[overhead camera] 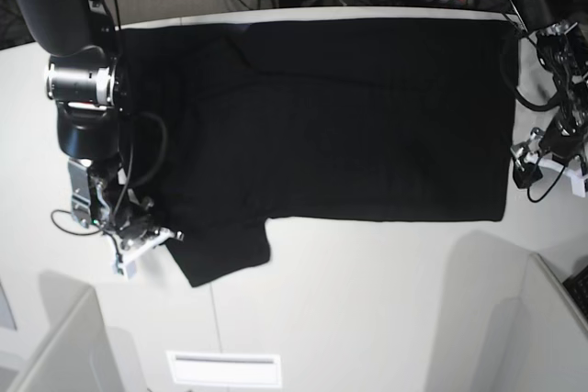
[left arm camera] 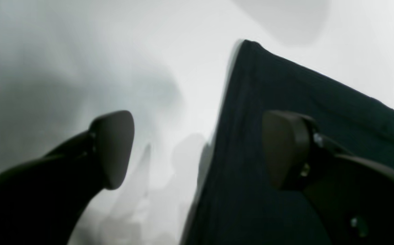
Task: Fold the T-shirt properly
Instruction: 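Move both grippers down to the hem corners of the shirt, then grasp the hem corners with both grippers and lift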
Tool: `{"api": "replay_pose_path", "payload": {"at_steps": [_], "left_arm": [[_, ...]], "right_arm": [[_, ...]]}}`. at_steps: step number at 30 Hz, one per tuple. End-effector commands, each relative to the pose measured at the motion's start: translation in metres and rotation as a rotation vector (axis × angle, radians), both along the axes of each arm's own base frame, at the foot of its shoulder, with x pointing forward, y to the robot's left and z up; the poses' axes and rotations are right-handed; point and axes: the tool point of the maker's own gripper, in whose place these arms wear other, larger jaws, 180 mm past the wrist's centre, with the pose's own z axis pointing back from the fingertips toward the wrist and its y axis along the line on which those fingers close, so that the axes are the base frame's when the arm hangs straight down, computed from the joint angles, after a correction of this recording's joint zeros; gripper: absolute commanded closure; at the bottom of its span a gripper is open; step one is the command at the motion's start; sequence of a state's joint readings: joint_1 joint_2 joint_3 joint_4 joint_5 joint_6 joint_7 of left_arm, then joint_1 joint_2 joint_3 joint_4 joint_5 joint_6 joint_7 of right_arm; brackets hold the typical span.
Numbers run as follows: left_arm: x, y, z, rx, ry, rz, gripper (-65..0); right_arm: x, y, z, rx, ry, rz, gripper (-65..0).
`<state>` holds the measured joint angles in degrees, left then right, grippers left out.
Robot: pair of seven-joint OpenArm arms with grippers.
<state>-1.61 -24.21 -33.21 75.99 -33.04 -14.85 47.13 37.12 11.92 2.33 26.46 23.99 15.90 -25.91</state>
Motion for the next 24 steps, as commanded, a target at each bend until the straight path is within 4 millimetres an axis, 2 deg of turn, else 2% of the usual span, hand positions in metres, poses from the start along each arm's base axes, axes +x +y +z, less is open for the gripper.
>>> {"api": "replay_pose_path", "payload": {"at_steps": [1,6,9,13,21,24], "left_arm": [[0.019,0.009,0.022,0.030,-0.059,-0.005,-56.4],[0.056,0.011,0.009,0.006,0.003,-0.014,-56.4],[0.070,0.016,0.002,0.062,0.072,-0.022,-56.4],[0.093,0.007,0.000,0.106,0.088,-0.050,-56.4],[0.108,-0.007,-0.030,0.085,0.124,-0.069,-56.4],[0.115,-0.023,-0.038,0.081,0.125,-0.095,-56.4]], "right_arm": [[0.006,-0.005,0.008,-0.018,-0.001,0.005,0.0],[0.007,-0.003,0.008,-0.016,-0.002,0.006,0.0],[0.007,-0.002,0.008,-0.015,-0.002,0.007,0.0],[0.007,-0.004,0.008,-0.017,-0.002,0.006,0.0],[0.006,-0.005,0.008,-0.017,-0.001,0.003,0.0],[0.006,-0.006,0.008,-0.019,-0.001,0.002,0.0]]}}
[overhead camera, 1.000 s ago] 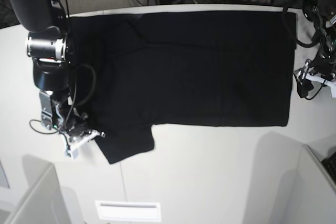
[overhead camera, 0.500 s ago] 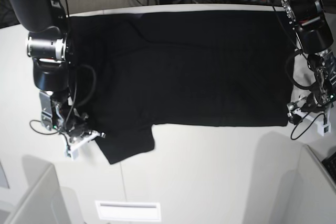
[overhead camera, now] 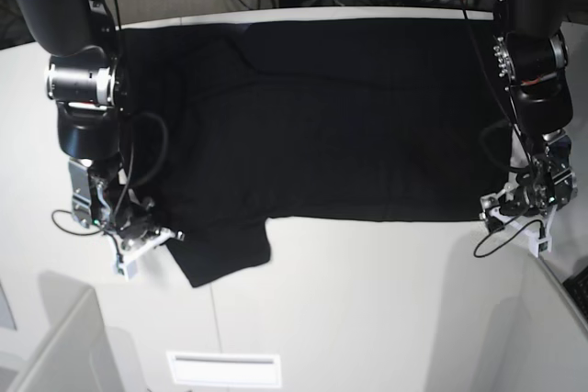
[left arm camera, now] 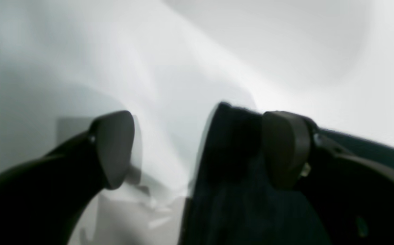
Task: Fold the T-shirt properly
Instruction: 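Grasp the hem corners with both grippers and lift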
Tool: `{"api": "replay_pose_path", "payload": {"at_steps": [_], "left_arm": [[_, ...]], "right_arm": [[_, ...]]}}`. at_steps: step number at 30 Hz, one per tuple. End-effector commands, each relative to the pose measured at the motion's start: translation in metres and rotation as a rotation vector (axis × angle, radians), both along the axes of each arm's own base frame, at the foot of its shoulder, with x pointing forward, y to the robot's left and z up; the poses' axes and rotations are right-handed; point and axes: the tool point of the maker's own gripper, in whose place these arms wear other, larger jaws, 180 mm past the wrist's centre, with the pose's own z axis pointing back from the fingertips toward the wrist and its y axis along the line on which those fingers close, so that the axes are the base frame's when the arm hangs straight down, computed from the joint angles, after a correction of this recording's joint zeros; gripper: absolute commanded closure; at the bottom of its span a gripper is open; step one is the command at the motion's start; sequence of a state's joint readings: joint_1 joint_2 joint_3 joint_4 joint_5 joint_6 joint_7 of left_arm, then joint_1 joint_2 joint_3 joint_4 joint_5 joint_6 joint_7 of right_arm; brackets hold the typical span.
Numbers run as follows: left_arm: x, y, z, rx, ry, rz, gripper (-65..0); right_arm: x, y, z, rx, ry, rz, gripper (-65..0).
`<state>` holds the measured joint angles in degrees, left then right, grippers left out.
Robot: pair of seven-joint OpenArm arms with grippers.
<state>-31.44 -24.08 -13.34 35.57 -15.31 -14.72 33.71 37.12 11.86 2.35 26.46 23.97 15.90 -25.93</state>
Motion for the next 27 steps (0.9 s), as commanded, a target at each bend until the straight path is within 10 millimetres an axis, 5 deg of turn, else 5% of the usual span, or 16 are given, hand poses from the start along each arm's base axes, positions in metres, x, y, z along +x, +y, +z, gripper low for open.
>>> {"api": "replay_pose_path", "payload": {"at_steps": [1,11,15,20,27], "left_arm": [[0.012,-0.002,0.012,-0.005,-0.028,-0.007,-56.4],[0.011,-0.023,-0.002,-0.045,-0.014,-0.020,-54.3],[0.009,-0.023,-0.006,-0.047,-0.005,-0.019,-33.9],[0.003,-0.024,-0.010,-0.042,0.001,-0.022,0.0],[0.007,-0.023,0.012,0.011,-0.072,-0.057,0.0]], "right_arm": [[0.006,-0.006,0.008,-0.019,-0.002,0.002,0.0],[0.006,-0.007,0.008,-0.022,-0.001,0.002,0.0],[0.005,-0.007,0.007,-0.022,-0.001,0.001,0.0],[0.006,-0.008,0.008,-0.018,-0.007,-0.005,0.0],[0.017,-0.014,0.040,-0.065,-0.138,0.021,0.0]]}}
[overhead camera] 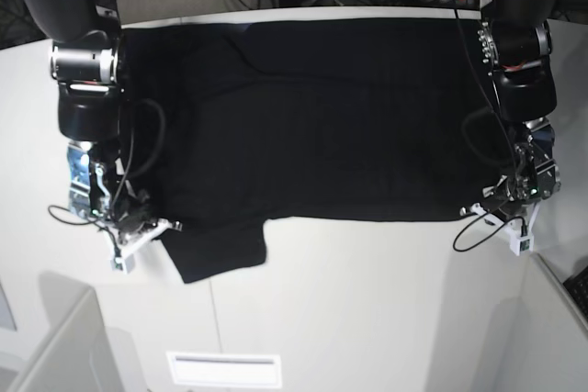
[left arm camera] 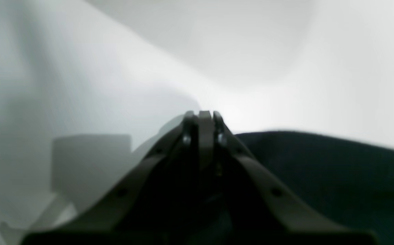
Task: Fold the T-shirt properly
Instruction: 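Grasp the hem corners with both grippers and lift, then fold the hem up over the collar with both grippers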
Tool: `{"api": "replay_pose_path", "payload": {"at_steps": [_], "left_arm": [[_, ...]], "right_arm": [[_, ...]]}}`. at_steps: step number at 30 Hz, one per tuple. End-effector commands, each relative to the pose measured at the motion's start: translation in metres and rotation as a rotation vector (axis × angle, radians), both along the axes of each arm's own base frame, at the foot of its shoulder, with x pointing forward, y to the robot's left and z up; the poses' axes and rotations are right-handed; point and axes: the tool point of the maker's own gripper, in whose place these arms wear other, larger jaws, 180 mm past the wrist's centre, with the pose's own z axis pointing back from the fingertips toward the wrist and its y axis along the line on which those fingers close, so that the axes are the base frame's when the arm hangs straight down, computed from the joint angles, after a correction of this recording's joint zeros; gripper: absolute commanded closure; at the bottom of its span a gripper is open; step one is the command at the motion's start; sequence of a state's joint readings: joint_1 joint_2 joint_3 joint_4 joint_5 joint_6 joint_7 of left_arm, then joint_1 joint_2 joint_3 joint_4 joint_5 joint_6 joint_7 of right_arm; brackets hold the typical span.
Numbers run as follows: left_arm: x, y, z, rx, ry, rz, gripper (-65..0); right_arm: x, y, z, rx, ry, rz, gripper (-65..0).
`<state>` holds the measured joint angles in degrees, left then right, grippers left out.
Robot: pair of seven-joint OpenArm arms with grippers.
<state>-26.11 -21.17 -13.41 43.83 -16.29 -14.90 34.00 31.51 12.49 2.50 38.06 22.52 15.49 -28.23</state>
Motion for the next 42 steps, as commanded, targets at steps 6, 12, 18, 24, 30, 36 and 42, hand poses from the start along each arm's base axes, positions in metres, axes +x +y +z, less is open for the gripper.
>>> {"api": "replay_pose_path", "payload": {"at_steps": [6,12,18,24,30,36,42], "left_arm": [[0.009,0.004,0.036,0.071,-0.100,-0.039,0.0],[0.005,-0.001,0.056,0.105,-0.141,-0.065,0.0],[-0.012,-0.003,0.083,0.130,-0.189,-0.060,0.0],[-0.032,-0.016,0.086,0.154,-0.195,-0.095,0.0],[-0.057,-0.013,0.100,0.166,-0.248,-0.050,0.0],[-0.082,-0.020,0.102,0.200,-0.242,-0.076,0.0],[-0.100,-0.028,0.108,0.232,-0.246,-0.109,0.0]], "right_arm": [[0.026,-0.009,0.045,-0.022,-0.145,0.001,0.0],[0.019,-0.012,0.054,-0.048,-0.189,0.017,0.0],[0.008,-0.016,0.057,-0.076,-0.176,0.038,0.0],[-0.005,-0.009,0.064,-0.097,-0.195,0.075,0.0],[-0.020,-0.021,0.071,-0.092,-0.196,0.037,0.0],[-0.034,-0.032,0.073,-0.098,-0.168,0.015,0.0],[-0.052,-0.029,0.072,-0.120,-0.158,0.040,0.0]]}}
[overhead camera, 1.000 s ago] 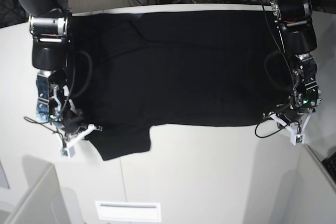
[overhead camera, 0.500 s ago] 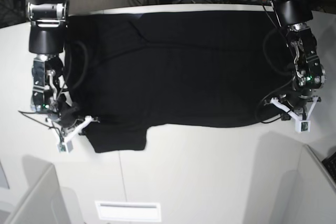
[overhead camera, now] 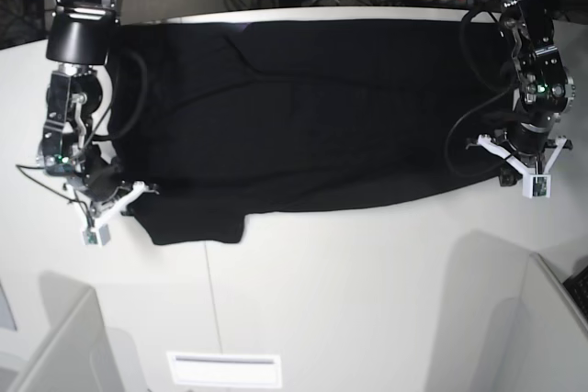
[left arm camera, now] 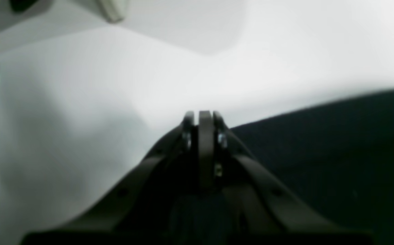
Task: Fold the T-shirt properly
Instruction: 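Fold the hem up over the collar with both grippers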
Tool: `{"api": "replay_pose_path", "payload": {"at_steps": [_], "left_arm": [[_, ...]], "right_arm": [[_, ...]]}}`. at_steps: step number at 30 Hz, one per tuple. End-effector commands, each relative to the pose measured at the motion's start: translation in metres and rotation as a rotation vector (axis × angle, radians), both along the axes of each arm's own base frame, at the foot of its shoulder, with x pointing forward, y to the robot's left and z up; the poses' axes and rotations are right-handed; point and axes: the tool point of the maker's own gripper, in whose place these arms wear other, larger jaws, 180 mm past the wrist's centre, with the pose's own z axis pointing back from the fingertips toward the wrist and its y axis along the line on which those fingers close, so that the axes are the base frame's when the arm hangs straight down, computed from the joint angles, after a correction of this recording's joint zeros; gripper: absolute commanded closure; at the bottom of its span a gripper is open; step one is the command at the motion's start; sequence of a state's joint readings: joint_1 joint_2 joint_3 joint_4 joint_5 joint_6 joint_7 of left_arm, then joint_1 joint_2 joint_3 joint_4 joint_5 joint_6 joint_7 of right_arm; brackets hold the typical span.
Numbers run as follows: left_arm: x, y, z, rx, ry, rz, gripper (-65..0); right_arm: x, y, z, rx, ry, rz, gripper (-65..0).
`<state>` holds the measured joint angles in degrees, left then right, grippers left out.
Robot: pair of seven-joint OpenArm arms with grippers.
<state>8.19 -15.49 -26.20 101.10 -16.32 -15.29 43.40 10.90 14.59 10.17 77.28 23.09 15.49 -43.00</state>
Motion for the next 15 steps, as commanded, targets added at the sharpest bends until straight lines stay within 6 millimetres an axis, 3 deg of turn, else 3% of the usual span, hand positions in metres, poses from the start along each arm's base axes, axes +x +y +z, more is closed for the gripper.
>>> {"api": "replay_pose_path", "payload": {"at_steps": [1,5,9,15], "left_arm": [[0.004,0.002,0.015,0.025,-0.043,-0.008,0.0],[-0.003,0.000,0.020,0.041,-0.048,-0.018,0.0],[-0.013,0.013,0.032,0.005,-0.086,0.043,0.0],[-0.027,0.013,0.028,-0.137,-0.037,0.071,0.0]], "right_arm": [[0.014,-0.005,0.024,-0.010,-0.076,-0.002,0.0],[0.004,-0.002,0.024,-0.019,-0.075,0.012,0.0],[-0.003,0.000,0.023,-0.026,-0.069,0.020,0.0],[-0.009,0.005,0.032,-0.040,-0.091,0.039,0.0]]}}
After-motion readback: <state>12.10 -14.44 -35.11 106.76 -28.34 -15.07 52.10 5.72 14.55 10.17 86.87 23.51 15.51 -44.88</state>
